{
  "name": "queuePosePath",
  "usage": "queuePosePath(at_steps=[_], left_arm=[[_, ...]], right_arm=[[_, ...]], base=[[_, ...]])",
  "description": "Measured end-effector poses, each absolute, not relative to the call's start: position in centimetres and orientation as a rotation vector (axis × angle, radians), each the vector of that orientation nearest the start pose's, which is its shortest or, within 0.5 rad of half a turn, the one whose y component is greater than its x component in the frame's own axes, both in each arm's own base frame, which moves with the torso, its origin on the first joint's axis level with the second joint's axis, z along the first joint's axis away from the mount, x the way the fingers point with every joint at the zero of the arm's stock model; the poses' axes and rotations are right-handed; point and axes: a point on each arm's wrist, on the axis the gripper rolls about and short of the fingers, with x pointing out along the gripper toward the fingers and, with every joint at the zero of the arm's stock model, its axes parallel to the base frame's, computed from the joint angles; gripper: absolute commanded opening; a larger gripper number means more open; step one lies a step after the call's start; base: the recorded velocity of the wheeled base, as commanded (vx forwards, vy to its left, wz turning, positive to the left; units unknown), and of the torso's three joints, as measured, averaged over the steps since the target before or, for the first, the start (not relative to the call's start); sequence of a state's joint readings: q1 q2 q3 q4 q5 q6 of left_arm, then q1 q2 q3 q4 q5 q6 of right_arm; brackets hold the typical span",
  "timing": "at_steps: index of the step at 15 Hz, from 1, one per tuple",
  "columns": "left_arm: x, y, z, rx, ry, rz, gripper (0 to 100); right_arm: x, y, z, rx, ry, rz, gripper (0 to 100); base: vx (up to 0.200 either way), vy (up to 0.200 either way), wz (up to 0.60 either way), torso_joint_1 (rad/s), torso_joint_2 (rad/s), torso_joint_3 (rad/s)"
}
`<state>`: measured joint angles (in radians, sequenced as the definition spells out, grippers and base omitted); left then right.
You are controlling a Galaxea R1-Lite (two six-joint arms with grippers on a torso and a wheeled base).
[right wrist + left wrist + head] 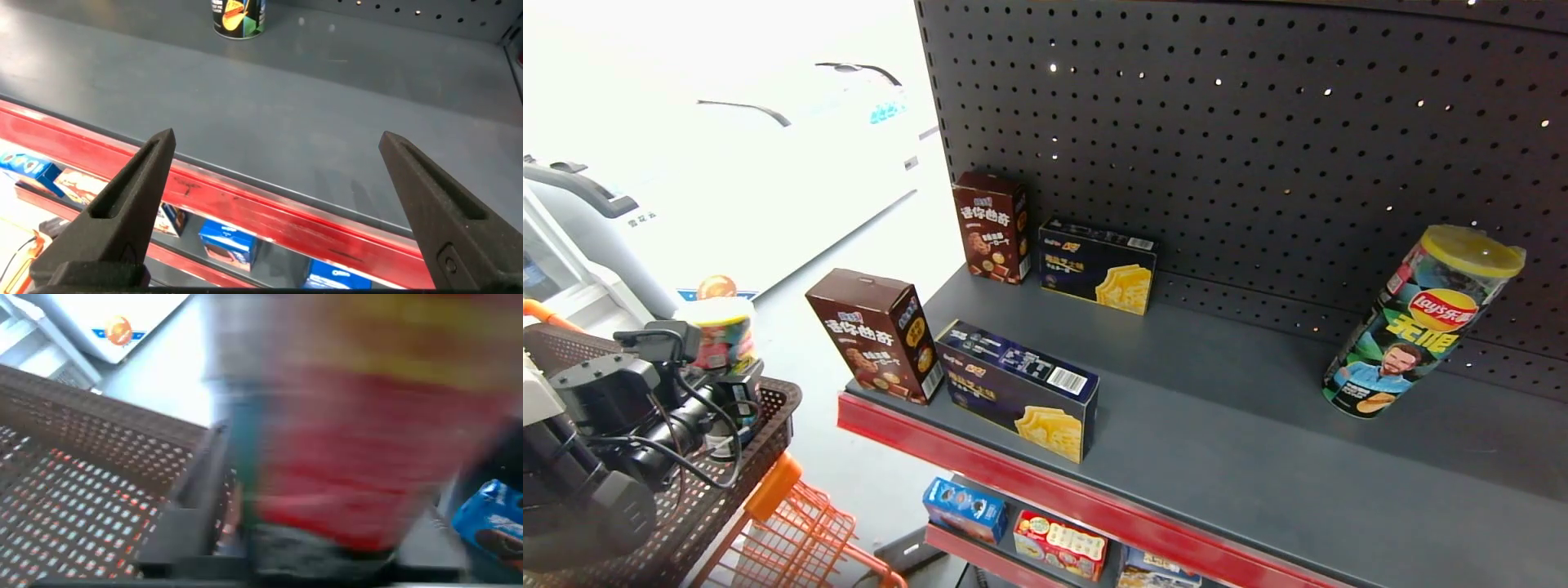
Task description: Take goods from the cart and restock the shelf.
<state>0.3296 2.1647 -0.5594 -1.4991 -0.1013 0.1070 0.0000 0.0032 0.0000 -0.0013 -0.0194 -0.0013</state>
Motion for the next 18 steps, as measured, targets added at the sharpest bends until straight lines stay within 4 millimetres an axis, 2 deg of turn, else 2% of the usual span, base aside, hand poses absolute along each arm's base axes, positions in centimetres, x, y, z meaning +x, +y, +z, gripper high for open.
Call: queuePosePath(at_steps=[3, 8, 13, 15, 18], left_arm=[[32.2, 10.4, 7.4, 0.091, 0.078, 0.214, 0], [30.5, 9.0, 13.1, 0.111, -0.016, 0.188, 0], [25.9, 6.7, 18.3, 0.092, -0.087, 0.107, 0], [24.1, 5.3, 19.8, 0.092, -0.119, 0.064, 0], [20.8, 3.2, 21.4, 0.082, -0.08, -0.009, 0]], right_arm=[[-2.3, 0.0, 7.6, -0.001, 0.002, -0.019, 100], [-2.3, 0.0, 7.6, -0.001, 0.002, -0.019, 100], [-2.3, 0.0, 7.6, -0.001, 0.002, -0.019, 100], [-2.3, 0.0, 7.6, -0.001, 0.002, -0.019, 100], [-2.3, 0.0, 7.6, -0.001, 0.002, -0.019, 100]], base=[[0.0, 0.0, 0.0, 0.0, 0.0, 0.0], [0.0, 0.0, 0.0, 0.0, 0.0, 0.0], [0.0, 0.0, 0.0, 0.0, 0.0, 0.0], [0.0, 0.0, 0.0, 0.0, 0.0, 0.0], [0.0, 0.0, 0.0, 0.0, 0.0, 0.0]])
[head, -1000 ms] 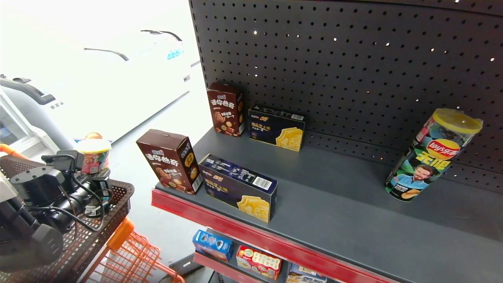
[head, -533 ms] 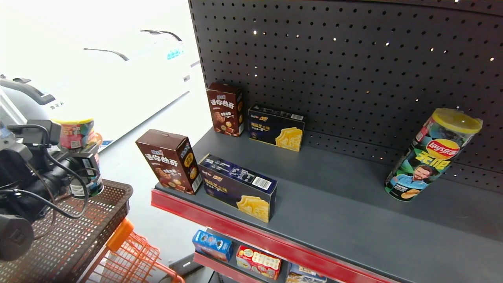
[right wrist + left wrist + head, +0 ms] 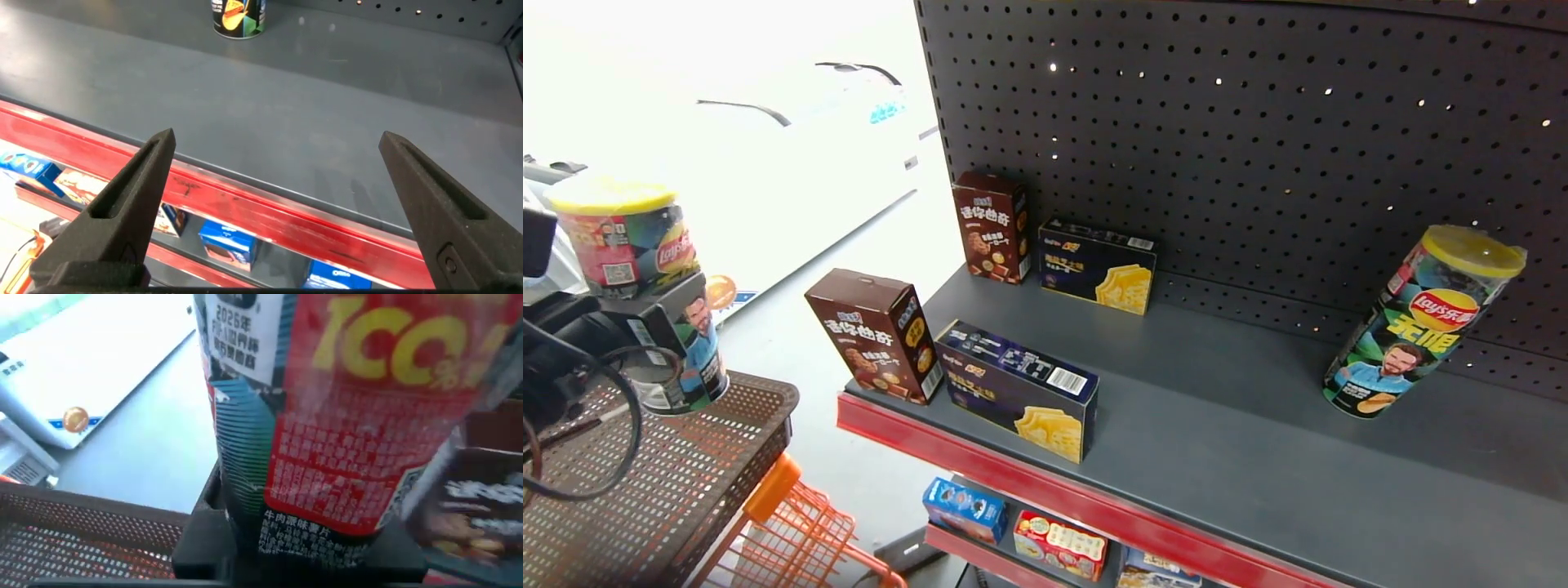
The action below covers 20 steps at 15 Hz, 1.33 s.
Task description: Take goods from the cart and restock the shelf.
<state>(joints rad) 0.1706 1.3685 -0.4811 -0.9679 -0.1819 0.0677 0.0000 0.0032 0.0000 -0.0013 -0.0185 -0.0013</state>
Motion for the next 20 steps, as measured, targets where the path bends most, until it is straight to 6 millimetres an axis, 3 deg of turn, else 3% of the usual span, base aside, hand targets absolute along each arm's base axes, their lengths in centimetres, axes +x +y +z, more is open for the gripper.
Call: queuePosePath(at_steps=[5, 7, 9, 13, 18, 20], left_arm=[[12.4, -1.2, 22.6, 0.058, 0.102, -0.252, 0], [9.4, -2.0, 23.5, 0.064, 0.067, -0.354, 0], [7.8, -2.2, 24.1, 0.065, 0.007, -0.408, 0], [7.2, -2.8, 24.7, 0.055, -0.054, -0.5, 0], [9.4, -4.3, 25.2, 0.028, -0.157, -0.571, 0], [10.0, -5.2, 24.3, -0.007, -0.113, -0.632, 0]], right_arm=[[-2.3, 0.0, 7.6, -0.001, 0.002, -0.018, 100], [-2.3, 0.0, 7.6, -0.001, 0.002, -0.019, 100], [-2.3, 0.0, 7.6, -0.001, 0.002, -0.019, 100], [-2.3, 0.0, 7.6, -0.001, 0.002, -0.019, 100], [-2.3, 0.0, 7.6, -0.001, 0.002, -0.019, 100], [-2.3, 0.0, 7.6, -0.001, 0.002, -0.019, 100]], base=[[0.0, 0.0, 0.0, 0.0, 0.0, 0.0], [0.0, 0.0, 0.0, 0.0, 0.0, 0.0], [0.0, 0.0, 0.0, 0.0, 0.0, 0.0], [0.0, 0.0, 0.0, 0.0, 0.0, 0.0], [0.0, 0.0, 0.0, 0.0, 0.0, 0.0], [0.0, 0.0, 0.0, 0.0, 0.0, 0.0]])
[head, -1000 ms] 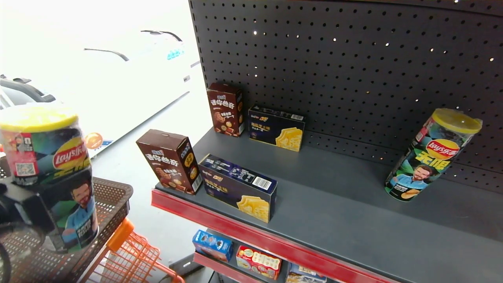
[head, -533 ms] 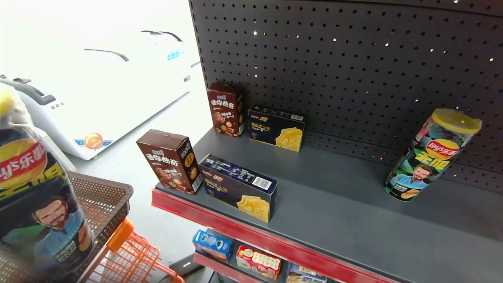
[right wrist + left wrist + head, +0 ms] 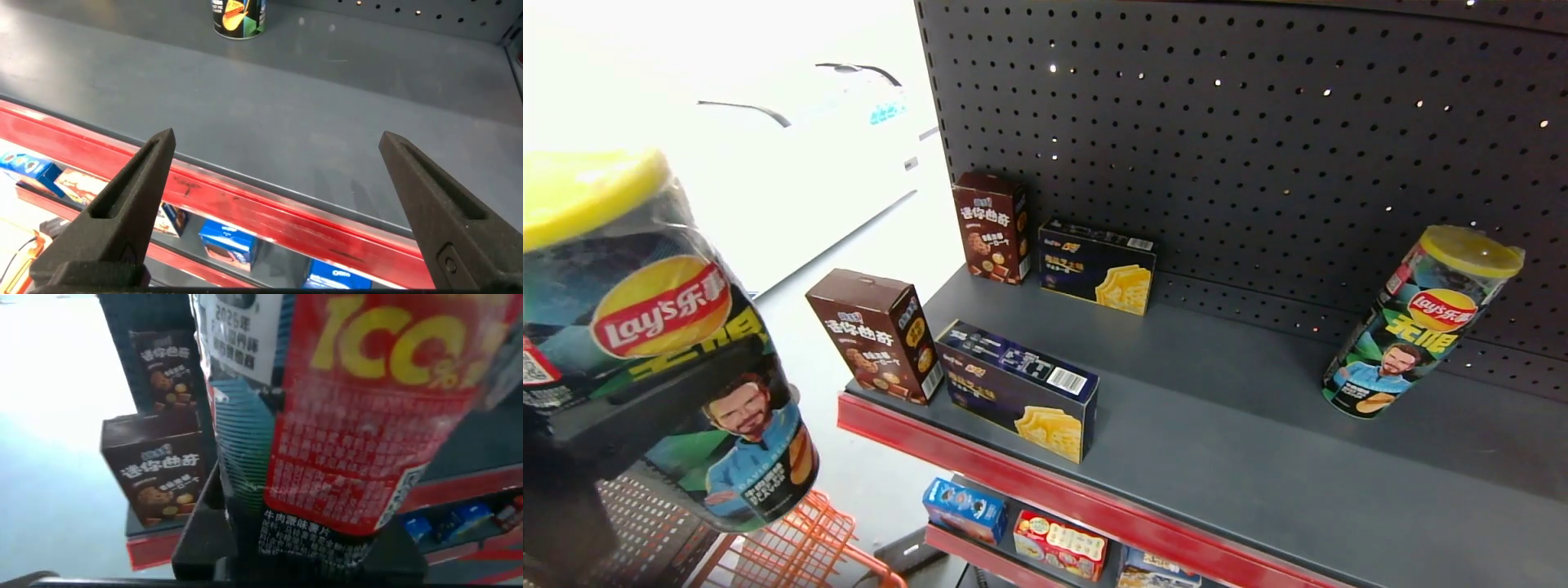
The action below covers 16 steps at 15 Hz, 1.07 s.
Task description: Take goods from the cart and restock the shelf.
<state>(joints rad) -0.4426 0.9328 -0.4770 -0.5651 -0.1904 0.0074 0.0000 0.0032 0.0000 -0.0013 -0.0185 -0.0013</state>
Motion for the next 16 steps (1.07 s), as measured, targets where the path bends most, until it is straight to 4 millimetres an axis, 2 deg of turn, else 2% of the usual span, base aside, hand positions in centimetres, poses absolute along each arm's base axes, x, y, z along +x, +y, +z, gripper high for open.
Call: queuePosePath(at_steps=[2, 6, 16], left_arm=[[10.2, -6.0, 24.2, -0.059, -0.087, -0.686, 0], [11.2, -7.2, 26.4, -0.12, -0.136, -0.738, 0], [14.7, -11.8, 25.1, -0.094, -0.065, -0.905, 0]], right_arm=[[-2.3, 0.0, 7.6, -0.001, 0.002, -0.019, 100], [-2.3, 0.0, 7.6, -0.001, 0.002, -0.019, 100], [-2.3, 0.0, 7.6, -0.003, 0.002, -0.014, 100]], base=[[0.0, 0.0, 0.0, 0.0, 0.0, 0.0], [0.0, 0.0, 0.0, 0.0, 0.0, 0.0], [0.0, 0.0, 0.0, 0.0, 0.0, 0.0]])
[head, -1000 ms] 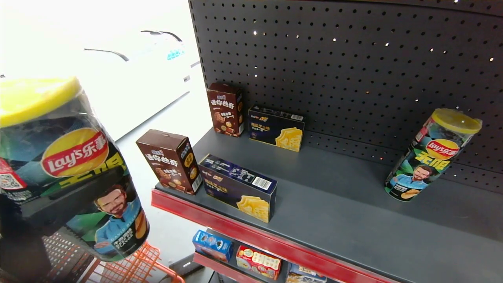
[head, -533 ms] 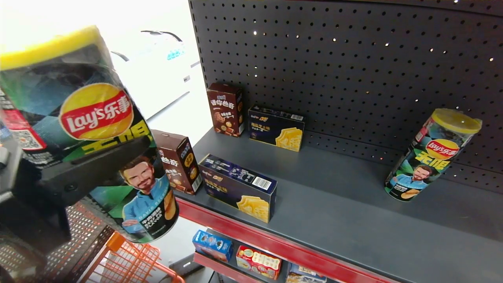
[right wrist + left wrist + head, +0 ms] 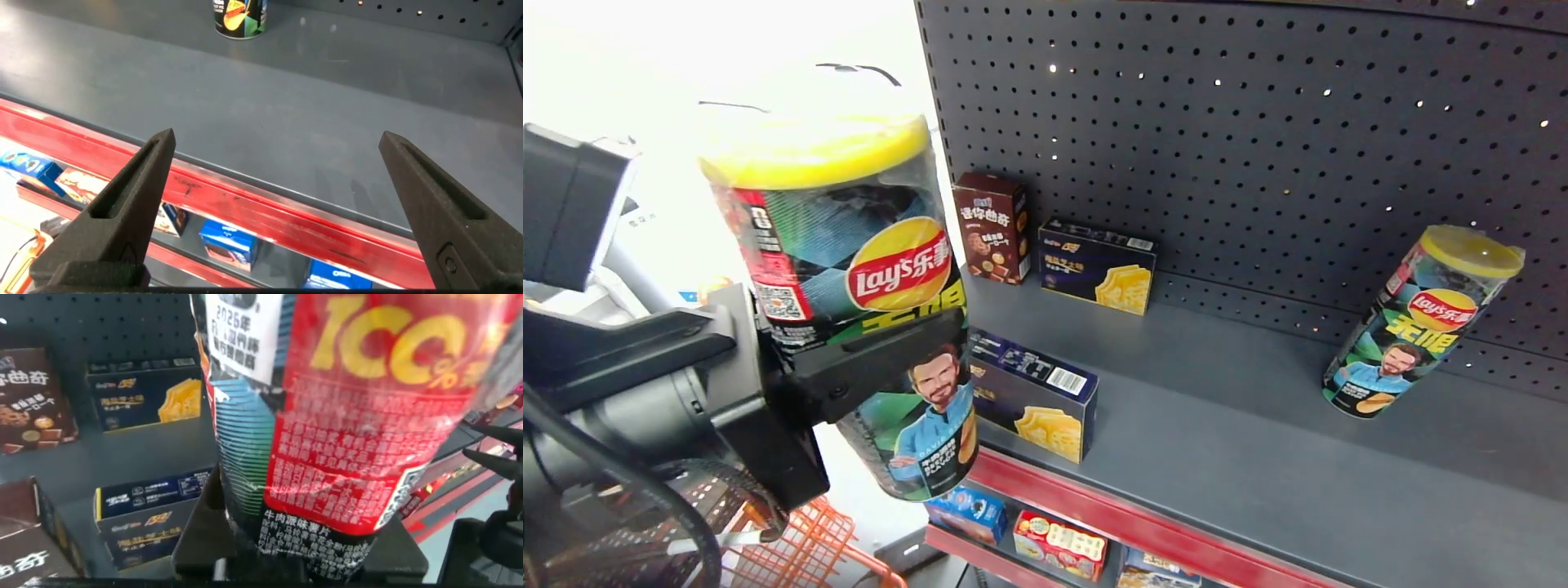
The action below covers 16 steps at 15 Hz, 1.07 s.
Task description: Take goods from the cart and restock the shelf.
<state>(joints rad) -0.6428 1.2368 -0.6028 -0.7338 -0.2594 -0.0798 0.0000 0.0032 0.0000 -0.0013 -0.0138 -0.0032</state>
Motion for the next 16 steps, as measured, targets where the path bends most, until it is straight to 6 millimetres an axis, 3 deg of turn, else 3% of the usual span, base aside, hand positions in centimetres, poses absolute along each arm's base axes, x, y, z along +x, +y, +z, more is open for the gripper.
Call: queuePosePath(at_steps=[4, 10, 16], left_arm=[[16.0, -13.2, 25.2, -0.091, -0.054, -0.927, 0], [16.1, -14.7, 25.4, -0.089, -0.046, -0.998, 0], [16.2, -14.5, 25.3, -0.088, -0.043, -1.001, 0]], right_arm=[[-2.3, 0.0, 7.6, -0.003, 0.002, -0.014, 100], [-2.3, 0.0, 7.6, -0.001, 0.002, -0.014, 100], [-2.3, 0.0, 7.6, -0.001, 0.002, -0.014, 100]], base=[[0.0, 0.0, 0.0, 0.0, 0.0, 0.0], [0.0, 0.0, 0.0, 0.0, 0.0, 0.0], [0.0, 0.0, -0.6, 0.002, 0.0, 0.002]])
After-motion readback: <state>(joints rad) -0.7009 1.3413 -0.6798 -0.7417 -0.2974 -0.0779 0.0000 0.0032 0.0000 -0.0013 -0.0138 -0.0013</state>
